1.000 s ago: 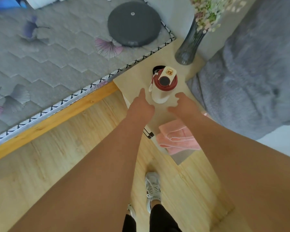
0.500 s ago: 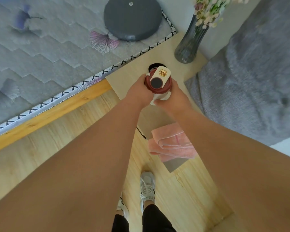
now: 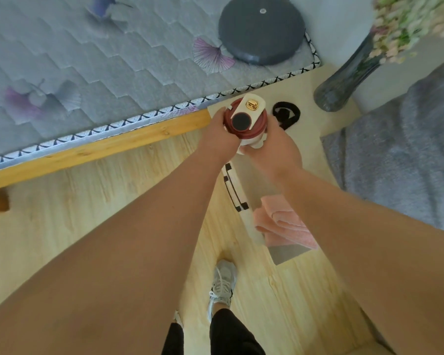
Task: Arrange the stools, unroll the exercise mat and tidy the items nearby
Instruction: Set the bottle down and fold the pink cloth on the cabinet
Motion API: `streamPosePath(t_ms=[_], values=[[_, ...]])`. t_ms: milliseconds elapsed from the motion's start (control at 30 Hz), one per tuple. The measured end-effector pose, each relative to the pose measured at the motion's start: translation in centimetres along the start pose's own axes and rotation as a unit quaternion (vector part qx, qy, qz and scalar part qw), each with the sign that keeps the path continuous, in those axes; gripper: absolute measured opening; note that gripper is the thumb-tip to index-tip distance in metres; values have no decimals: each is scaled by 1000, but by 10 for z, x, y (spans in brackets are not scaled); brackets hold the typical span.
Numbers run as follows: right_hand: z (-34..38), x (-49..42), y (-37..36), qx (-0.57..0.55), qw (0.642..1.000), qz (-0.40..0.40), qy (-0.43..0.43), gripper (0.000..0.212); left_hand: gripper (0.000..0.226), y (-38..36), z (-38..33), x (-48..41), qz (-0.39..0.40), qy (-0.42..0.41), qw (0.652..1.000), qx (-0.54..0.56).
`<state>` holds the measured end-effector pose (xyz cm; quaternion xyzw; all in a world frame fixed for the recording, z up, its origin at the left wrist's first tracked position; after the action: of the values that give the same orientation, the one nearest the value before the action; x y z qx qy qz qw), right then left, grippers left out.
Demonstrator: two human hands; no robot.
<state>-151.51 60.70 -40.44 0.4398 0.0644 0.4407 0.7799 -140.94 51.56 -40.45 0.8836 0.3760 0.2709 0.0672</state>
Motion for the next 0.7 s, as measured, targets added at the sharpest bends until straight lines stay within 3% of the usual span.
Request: streamPosePath(t_ms=[333,433,700], values=[[142,48,-127,31,988,89,124,60,42,158,99,84,-114,49,991,51],[193,89,-188,59,972,146,174,60,45,210,155,133,-152,84,982,68],[282,199,-335,103,926,305,199,58,54,312,292,274,-259,178,937,149]])
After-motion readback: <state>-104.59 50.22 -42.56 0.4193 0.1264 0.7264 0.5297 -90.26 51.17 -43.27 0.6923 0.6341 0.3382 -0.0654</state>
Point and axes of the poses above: each hand's wrist, its own x-axis away from the middle knuckle, its own y-axis out of the back of the hand, z = x × y, the point moved 10 cm from there along -x, towards the middle knuckle, and after that the axes turned 5 degrees about z, right-handed, at the moved point
